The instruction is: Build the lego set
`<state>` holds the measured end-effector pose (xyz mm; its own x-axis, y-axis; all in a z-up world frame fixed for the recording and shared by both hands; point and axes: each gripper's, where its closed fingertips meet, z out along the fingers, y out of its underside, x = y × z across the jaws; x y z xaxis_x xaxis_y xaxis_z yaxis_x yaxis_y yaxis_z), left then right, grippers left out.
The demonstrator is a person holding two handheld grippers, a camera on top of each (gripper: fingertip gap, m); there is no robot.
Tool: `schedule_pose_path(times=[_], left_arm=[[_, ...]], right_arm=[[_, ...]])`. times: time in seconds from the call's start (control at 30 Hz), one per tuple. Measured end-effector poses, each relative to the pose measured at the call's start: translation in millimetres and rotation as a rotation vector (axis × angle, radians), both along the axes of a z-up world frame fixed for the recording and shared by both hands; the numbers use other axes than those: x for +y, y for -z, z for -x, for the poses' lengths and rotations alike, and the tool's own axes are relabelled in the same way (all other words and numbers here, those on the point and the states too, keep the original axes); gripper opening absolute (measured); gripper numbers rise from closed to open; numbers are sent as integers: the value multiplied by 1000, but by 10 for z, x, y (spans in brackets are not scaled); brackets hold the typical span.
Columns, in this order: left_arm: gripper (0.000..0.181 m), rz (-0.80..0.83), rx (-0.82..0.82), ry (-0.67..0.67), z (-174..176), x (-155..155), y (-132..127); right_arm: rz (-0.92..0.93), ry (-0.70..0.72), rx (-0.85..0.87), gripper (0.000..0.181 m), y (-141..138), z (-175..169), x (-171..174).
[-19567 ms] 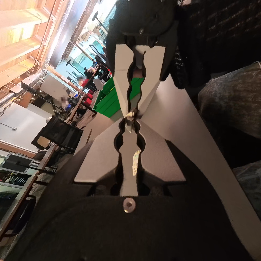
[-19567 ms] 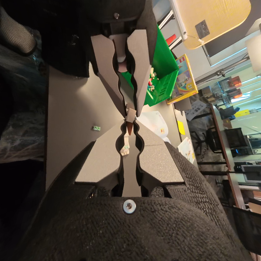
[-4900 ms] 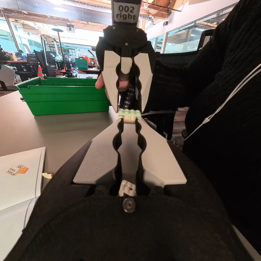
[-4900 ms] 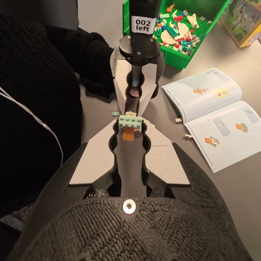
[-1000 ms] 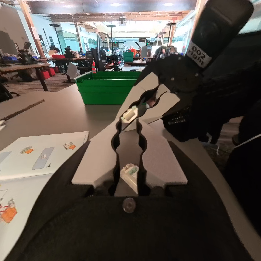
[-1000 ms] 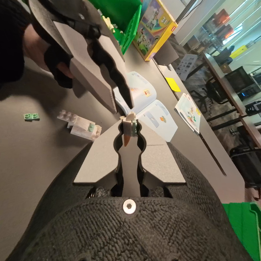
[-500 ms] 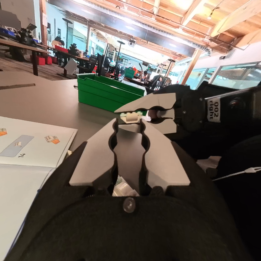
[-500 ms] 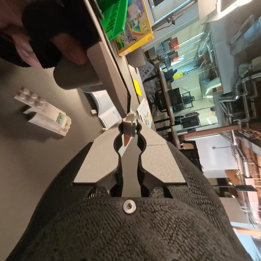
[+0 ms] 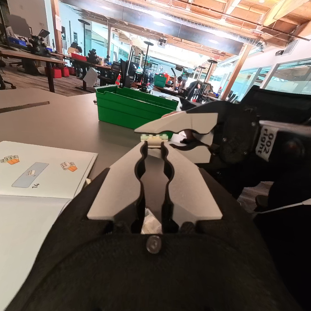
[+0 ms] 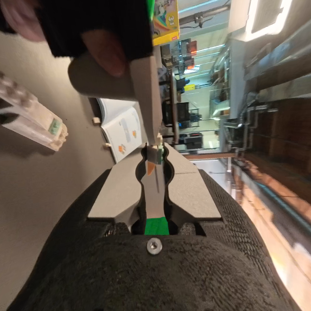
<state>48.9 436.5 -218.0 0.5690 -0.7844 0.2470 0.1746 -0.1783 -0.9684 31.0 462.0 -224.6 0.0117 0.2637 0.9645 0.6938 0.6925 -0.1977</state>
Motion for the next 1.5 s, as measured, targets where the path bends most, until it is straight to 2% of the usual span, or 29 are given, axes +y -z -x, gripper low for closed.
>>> schedule_pose_path(times=[0.17, 0.67, 0.97, 1.07, 1.2, 1.4, 1.5], left_arm=[[14, -1, 26, -13, 1, 3, 26], [14, -20, 91, -46, 26, 39, 84], [14, -1, 117, -42, 1, 50, 157], [15, 35, 95, -35, 16, 75, 186], [15, 97, 35, -38, 76, 125, 211], [15, 168, -48, -15, 114, 148, 203], [15, 170, -49, -1, 107, 137, 205]], right_arm=[[-202, 24, -76, 14, -23, 3, 11], [-290, 8, -102, 15, 31, 57, 32], [-126, -30, -96, 14, 134, 38, 39], [16, -34, -55, 14, 190, 56, 51], [156, -53, 18, 37, 167, 61, 20], [62, -93, -11, 16, 134, 9, -11], [18, -99, -34, 13, 151, -5, -27]])
